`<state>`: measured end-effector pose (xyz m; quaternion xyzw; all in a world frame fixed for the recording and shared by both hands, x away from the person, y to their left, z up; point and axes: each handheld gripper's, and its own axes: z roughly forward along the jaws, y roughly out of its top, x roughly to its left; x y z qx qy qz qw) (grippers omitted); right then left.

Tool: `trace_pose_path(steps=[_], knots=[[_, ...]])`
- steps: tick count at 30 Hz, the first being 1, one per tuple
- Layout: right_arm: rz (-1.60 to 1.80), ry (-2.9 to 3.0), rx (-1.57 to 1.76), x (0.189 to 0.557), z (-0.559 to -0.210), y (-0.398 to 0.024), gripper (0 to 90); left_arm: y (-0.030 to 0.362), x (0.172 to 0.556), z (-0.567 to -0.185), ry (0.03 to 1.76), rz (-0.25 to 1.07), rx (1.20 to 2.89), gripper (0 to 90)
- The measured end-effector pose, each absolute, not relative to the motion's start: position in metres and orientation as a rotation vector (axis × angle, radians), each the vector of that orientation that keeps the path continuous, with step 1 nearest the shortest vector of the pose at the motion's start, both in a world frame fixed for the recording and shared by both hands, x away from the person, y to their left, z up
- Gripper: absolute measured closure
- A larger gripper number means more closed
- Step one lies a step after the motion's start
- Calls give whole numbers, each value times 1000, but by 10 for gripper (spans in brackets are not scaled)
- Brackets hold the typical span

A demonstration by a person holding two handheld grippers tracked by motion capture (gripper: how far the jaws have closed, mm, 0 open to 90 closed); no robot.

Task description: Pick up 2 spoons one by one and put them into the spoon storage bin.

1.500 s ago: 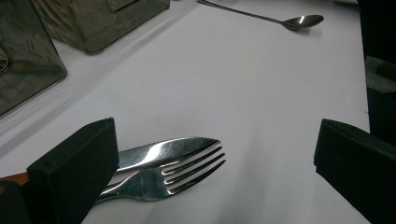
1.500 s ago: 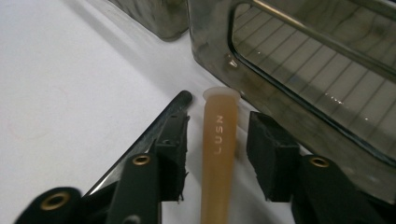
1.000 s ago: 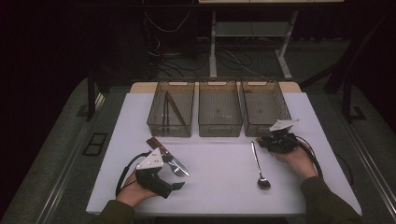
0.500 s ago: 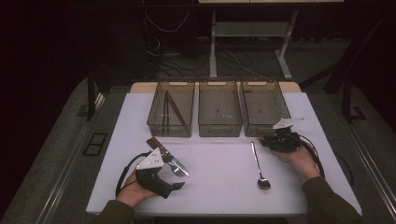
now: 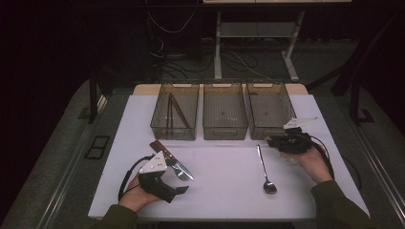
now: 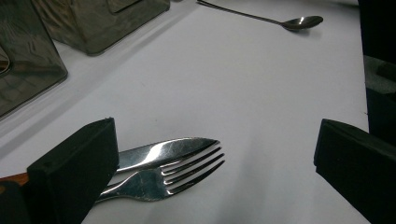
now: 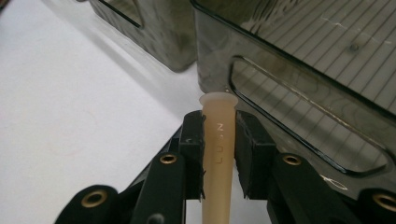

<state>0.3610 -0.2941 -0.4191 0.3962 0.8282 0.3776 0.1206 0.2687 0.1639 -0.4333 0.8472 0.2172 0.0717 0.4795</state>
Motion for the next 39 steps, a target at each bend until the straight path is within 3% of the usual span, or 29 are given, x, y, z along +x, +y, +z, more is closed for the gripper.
trace_pose_path(steps=[18, 39], knots=[[1173, 2454, 1074, 355, -390, -277, 737, 164, 268, -433, 533, 179, 2067, 0], [1223, 2443, 1072, 378, -374, -249, 737, 164, 268, -434, 551, 179, 2046, 0]])
